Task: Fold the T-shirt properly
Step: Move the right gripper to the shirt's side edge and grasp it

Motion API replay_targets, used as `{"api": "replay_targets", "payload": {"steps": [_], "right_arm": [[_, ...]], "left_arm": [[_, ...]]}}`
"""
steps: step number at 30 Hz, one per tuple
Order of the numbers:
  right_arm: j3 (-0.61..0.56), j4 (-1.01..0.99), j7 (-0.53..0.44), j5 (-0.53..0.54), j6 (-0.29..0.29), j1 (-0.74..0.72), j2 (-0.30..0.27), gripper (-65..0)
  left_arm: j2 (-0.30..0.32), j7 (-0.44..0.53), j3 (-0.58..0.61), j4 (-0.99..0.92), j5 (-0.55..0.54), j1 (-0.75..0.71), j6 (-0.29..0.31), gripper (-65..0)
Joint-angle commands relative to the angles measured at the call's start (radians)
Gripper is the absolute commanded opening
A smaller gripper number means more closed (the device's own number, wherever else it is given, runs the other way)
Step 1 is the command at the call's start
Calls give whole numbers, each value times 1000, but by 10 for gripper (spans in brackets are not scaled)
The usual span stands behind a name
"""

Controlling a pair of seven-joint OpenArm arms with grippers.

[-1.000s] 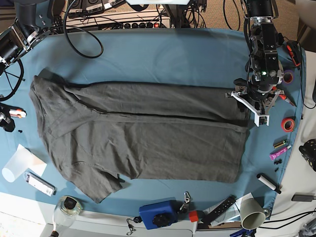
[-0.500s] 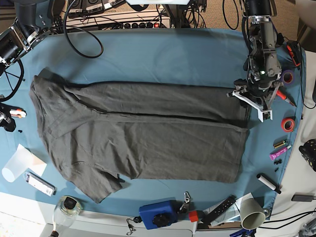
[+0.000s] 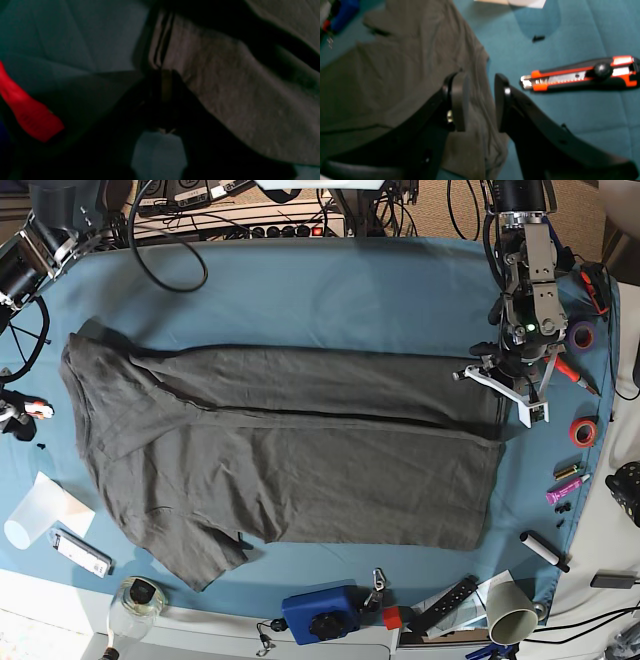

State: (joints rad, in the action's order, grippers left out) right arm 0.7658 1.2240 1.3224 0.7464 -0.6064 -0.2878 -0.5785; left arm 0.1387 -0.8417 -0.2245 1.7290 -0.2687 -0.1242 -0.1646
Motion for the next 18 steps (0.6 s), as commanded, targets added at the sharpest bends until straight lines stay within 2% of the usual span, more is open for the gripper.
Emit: {"api": "replay_targets", "payload": {"steps": [1, 4, 12, 18], "right_arm": [[-12, 18, -26, 20, -2, -10, -25, -467], [-33, 18, -31, 20, 21, 11, -11, -467], [-30, 18, -31, 20, 63, 69, 13, -467], [-27, 18, -27, 24, 66, 126, 56, -467]], "left_arm": [[3, -19, -1, 13, -17, 5, 13, -650], [3, -26, -1, 13, -24, 5, 43, -650], [3, -27, -1, 13, -24, 5, 42, -650], [3, -27, -1, 13, -28, 5, 43, -650]]}}
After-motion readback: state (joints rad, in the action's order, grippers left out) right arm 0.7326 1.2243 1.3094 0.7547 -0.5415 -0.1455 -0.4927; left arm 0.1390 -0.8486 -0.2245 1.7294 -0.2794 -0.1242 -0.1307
